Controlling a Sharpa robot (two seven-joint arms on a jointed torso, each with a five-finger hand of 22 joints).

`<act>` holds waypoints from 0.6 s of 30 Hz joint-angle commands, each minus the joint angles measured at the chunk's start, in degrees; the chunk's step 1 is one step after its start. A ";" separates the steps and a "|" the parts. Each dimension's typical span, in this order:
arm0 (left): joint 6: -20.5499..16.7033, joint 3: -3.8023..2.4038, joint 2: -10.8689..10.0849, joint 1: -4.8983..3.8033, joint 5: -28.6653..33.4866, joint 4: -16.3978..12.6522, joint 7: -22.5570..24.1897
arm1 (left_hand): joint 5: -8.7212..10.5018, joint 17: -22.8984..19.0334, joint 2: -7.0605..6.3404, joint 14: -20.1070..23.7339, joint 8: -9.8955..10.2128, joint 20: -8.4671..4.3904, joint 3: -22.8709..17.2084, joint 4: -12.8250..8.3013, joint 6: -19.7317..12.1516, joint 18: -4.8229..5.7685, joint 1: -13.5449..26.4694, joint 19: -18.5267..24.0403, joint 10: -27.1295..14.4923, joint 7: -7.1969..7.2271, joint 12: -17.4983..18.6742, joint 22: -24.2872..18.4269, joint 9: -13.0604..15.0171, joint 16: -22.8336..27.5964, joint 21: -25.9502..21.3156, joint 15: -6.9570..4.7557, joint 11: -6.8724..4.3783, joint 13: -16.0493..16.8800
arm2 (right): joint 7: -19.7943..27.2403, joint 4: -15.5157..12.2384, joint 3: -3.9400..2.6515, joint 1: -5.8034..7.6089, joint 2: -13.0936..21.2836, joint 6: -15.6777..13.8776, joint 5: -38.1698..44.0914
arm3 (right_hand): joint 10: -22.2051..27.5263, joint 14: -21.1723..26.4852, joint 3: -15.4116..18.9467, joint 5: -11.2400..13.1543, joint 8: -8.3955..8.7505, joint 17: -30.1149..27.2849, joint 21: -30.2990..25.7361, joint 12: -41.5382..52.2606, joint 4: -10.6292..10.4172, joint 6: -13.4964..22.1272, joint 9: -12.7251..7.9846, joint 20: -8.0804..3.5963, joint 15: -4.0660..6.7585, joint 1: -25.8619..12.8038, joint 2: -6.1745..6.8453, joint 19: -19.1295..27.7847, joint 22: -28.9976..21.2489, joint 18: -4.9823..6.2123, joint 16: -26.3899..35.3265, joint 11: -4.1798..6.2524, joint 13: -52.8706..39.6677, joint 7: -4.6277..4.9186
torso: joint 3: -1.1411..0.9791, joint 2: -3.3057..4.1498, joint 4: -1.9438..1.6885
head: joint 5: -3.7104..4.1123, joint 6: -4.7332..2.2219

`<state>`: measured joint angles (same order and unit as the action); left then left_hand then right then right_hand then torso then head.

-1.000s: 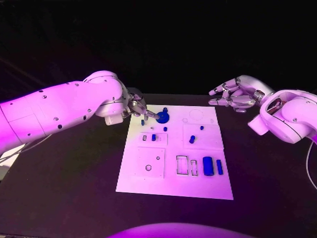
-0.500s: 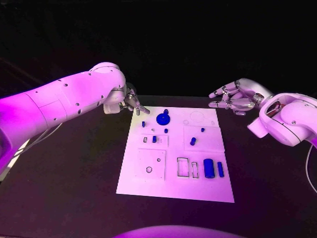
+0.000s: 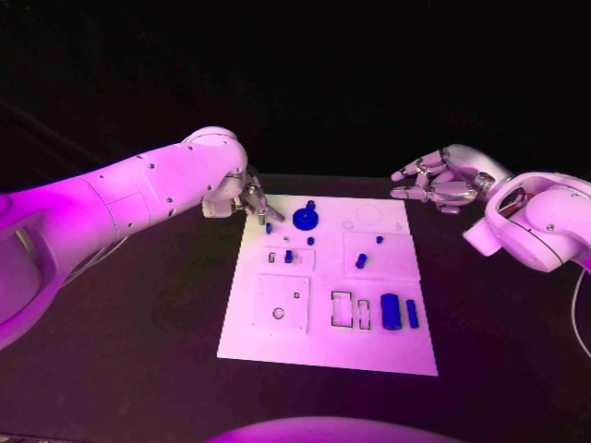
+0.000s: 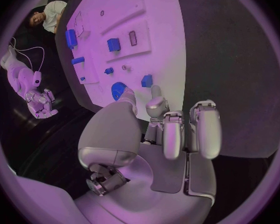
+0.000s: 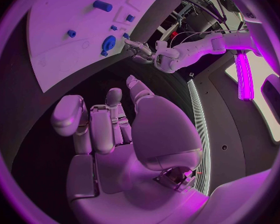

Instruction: Assemble the parts on the task board

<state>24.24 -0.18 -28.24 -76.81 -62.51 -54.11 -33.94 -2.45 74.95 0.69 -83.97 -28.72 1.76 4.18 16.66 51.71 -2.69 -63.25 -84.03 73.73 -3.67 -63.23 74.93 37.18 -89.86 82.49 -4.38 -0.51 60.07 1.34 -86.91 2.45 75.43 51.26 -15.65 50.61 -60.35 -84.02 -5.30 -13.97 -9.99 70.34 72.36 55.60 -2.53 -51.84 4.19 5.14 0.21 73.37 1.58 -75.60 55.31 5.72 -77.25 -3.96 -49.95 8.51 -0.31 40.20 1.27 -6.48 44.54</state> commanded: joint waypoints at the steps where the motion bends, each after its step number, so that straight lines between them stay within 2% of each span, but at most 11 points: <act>1: 1.82 0.04 0.26 0.06 -0.61 0.25 1.68 | -0.25 15.05 0.59 -6.03 0.16 0.32 0.36 0.00 0.55 0.39 0.10 -1.96 0.55 -0.03 -0.29 4.94 -0.07 -0.14 0.32 0.28 0.04 0.12 | 0.45 0.05 -0.01 -0.03 -0.10 -0.03 0.00 | -0.06 -1.57 0.19 -0.37 -0.40 0.00 -0.13 -0.11 -0.28 0.10 -0.07 0.02 0.52 0.05 -0.52 0.14 0.04 0.73 0.25 0.07 0.04 0.44 | 0.04 0.03 0.01 | 0.00 0.10; 10: 4.38 0.19 0.72 0.14 -0.27 0.79 1.30 | -0.26 15.05 1.30 -6.03 0.14 0.24 0.63 -0.39 0.85 0.42 -1.00 -2.01 0.64 0.08 -0.45 5.10 -0.13 -0.14 0.41 0.19 -0.07 0.25 | 0.46 0.00 -0.01 -0.03 -0.16 0.12 -0.01 | -0.06 -1.57 0.19 -0.37 -0.40 0.00 -0.13 -0.11 -0.28 0.10 -0.07 0.02 0.52 0.05 -0.52 0.14 0.04 0.73 0.25 0.07 0.04 0.44 | -0.03 -0.02 -0.01 | -0.05 0.34; 18: 4.50 0.35 0.87 0.22 -0.27 0.86 1.24 | -0.26 15.05 1.85 -6.03 0.15 0.20 0.76 -0.51 1.01 0.41 -1.91 -1.99 0.63 0.12 -0.45 5.09 -0.16 -0.14 0.37 0.16 -0.10 0.23 | 0.44 -0.08 -0.01 -0.03 -0.11 0.13 -0.01 | -0.14 -1.59 0.20 -0.38 -0.45 -0.03 -0.15 -0.06 -0.33 0.06 -0.06 0.01 0.53 0.08 -0.59 0.10 0.03 0.73 0.30 0.08 0.04 0.43 | -0.03 -0.01 0.00 | -0.09 0.43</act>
<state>27.11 0.16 -27.52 -76.61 -62.57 -53.25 -33.24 -2.45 74.94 2.26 -83.97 -28.73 1.75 4.57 16.26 52.32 -2.69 -64.83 -84.03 74.13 -3.48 -63.47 74.92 37.09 -89.86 82.76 -4.38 -0.52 60.22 1.37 -86.95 2.45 75.42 51.16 -15.64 50.60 -60.36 -84.02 -5.14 -13.96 -10.19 70.33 72.37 55.60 -2.69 -51.84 4.19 5.14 0.21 73.38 1.58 -75.60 55.30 5.72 -77.25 -3.97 -49.95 8.51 -0.33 40.20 1.27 -6.60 44.94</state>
